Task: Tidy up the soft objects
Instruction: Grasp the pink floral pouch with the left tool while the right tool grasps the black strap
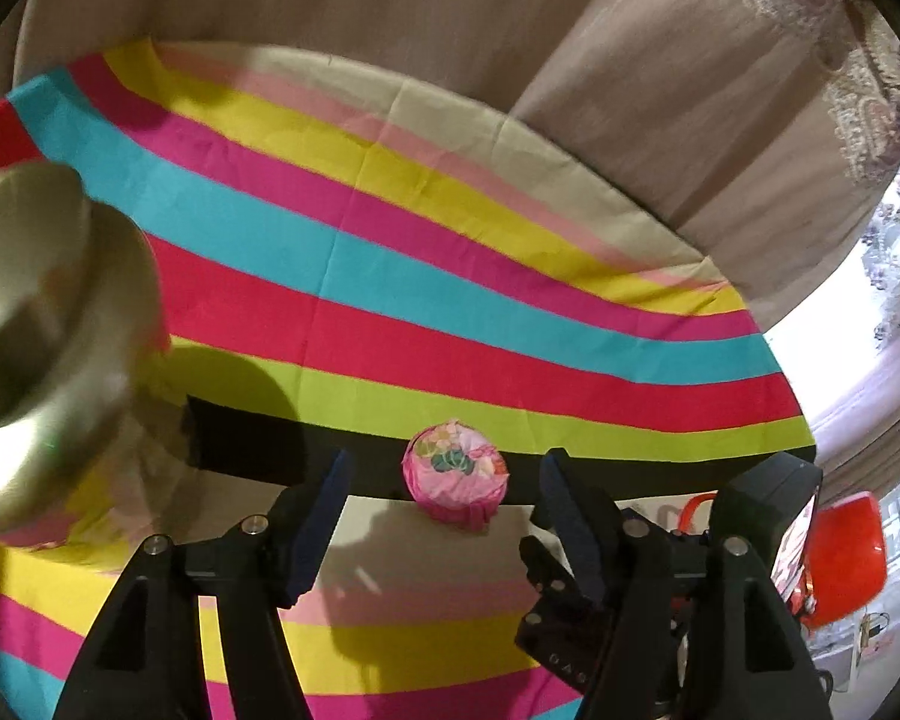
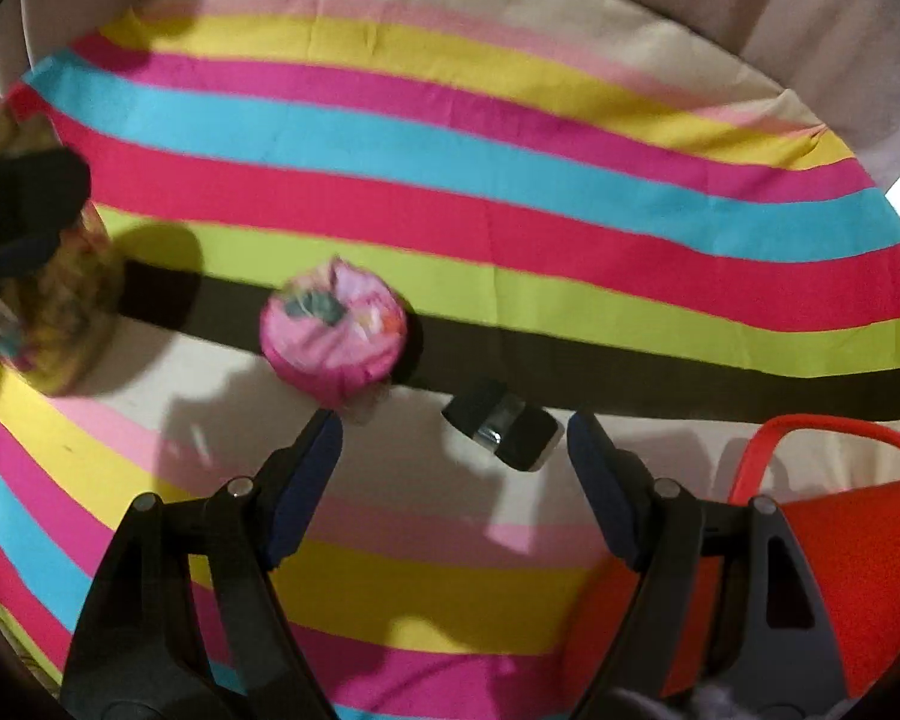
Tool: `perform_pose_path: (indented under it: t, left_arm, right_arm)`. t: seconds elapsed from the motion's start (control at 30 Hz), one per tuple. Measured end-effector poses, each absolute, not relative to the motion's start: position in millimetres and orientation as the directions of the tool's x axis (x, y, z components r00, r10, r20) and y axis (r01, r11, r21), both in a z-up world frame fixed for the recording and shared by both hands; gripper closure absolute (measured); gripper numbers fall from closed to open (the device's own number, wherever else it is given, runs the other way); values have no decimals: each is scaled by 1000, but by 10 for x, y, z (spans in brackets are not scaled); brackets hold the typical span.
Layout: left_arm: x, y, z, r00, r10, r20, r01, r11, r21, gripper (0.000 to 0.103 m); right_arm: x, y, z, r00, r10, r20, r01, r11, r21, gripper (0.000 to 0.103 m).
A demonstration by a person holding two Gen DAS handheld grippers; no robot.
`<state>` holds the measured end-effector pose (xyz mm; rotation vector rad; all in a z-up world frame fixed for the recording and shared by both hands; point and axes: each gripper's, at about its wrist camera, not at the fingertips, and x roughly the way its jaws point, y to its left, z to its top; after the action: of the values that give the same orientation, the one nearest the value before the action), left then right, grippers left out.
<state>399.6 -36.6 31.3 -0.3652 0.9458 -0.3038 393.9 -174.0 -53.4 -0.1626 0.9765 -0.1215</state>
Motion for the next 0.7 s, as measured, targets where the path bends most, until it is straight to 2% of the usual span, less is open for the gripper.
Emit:
perform_pose_path:
  t: [0.3, 0.43, 0.57, 0.7]
  left_arm:
    - [4193, -413, -61, 490, -401, -774, 64, 902, -427, 36]
    - [4239, -446, -136, 485, -403, -776, 71, 903, -424, 29]
    - [4261, -449, -206, 471, -404, -784, 70, 903, -423, 29]
    - [4296, -444, -284, 460, -403, -792, 61, 904, -424, 29]
  right_arm:
    - [4109, -1805, -794, 552, -182, -814, 14, 978, -208, 23]
    - [4163, -1839, -792, 560, -188, -807, 18, 976, -215, 23]
    - [4213, -1845, -848, 556, -225, -800, 25, 967, -254, 23]
    - [4206, -1806, -845, 560, -233, -795, 10, 962, -274, 31]
